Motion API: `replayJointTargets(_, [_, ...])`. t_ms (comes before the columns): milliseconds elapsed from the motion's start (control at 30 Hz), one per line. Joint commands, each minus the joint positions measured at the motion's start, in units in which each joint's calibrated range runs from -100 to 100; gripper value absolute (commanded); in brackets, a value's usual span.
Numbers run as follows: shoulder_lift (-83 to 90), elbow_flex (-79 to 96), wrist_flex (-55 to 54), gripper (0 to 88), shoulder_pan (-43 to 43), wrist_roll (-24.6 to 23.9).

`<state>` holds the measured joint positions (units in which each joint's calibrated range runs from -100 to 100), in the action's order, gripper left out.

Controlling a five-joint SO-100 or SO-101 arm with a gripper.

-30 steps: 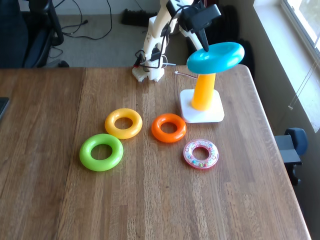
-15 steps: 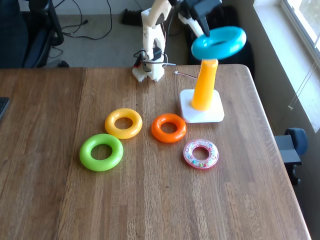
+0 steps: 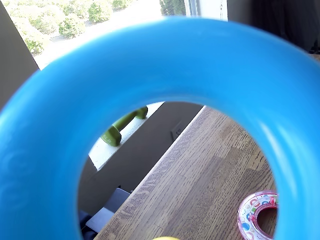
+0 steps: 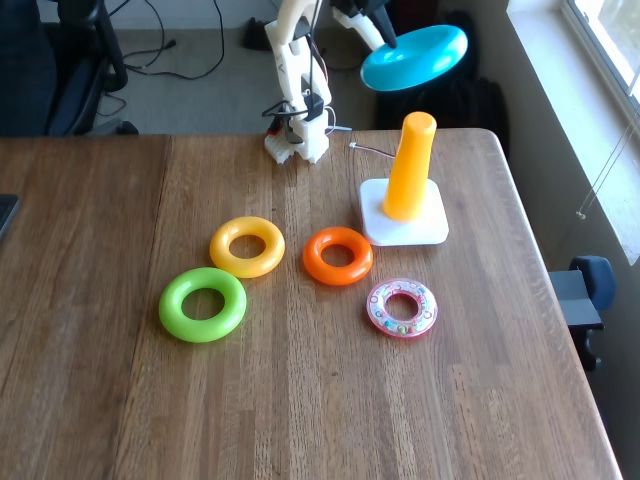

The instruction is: Pick and place the blue ring

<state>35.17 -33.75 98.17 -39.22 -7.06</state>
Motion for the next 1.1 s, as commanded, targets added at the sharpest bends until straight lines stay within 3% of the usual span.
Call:
replayJointTargets(0, [7.03, 8.17, 1.83, 2.3, -0.11, 0.24])
replayJointTargets(567, [9.53, 35.81, -12.03, 2.3, -0.03, -0.39])
replayJointTargets(1067, [8.61, 37.33, -13.17, 2.4, -0.54, -2.05])
